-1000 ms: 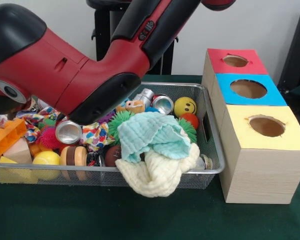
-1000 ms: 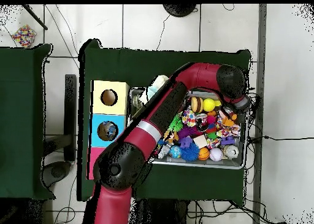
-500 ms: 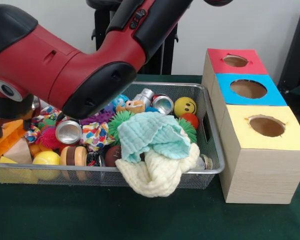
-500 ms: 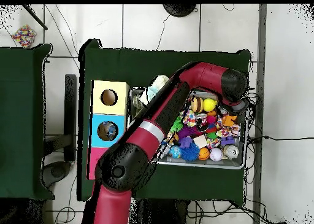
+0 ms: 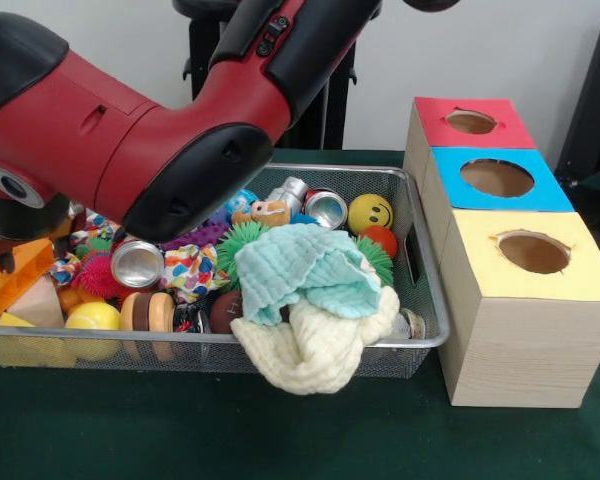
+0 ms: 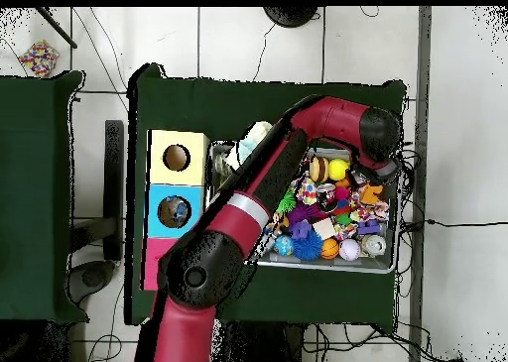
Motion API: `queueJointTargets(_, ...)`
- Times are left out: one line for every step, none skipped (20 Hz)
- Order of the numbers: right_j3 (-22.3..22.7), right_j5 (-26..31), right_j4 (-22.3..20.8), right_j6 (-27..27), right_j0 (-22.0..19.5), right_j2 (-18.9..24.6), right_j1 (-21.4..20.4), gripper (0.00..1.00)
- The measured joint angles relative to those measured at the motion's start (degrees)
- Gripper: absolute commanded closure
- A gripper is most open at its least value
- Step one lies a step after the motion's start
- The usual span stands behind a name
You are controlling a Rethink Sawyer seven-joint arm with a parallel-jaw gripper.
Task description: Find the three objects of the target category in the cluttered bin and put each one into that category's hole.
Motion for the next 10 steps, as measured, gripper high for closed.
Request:
queueJointTargets(0.0, -0.3, -0.1, 0.0, 0.0, -0.1, 0.1, 0.00)
queueJointTargets(-0.1, -0.6, -0.3, 0.0, 0.0, -0.3, 0.2, 0.00)
queueJointTargets(-0.1, -0.8, -0.6, 0.0, 0.0, -0.7, 0.4, 0.00)
queueJointTargets(-0.1, -0.8, -0.8, 0.0, 0.0, -0.9, 0.5, 0.00)
queueJointTargets(-0.1, -0.8, -1.1, 0.0, 0.0, -1.2, 0.7, 0.00)
queueJointTargets(-0.1, -0.8, -1.4, 0.0, 0.0, -1.6, 0.9, 0.00)
queueJointTargets(-0.1, -0.8, -1.6, 0.0, 0.0, -1.8, 1.0, 0.00)
queueJointTargets(-0.1, -0.8, -2.1, 0.0, 0.0, -2.1, 1.2, 0.00)
queueJointTargets(-0.1, -0.8, -2.2, 0.0, 0.0, -2.2, 1.2, 0.00)
queueJointTargets(-0.1, -0.8, -2.4, 0.0, 0.0, -2.4, 1.2, 0.00)
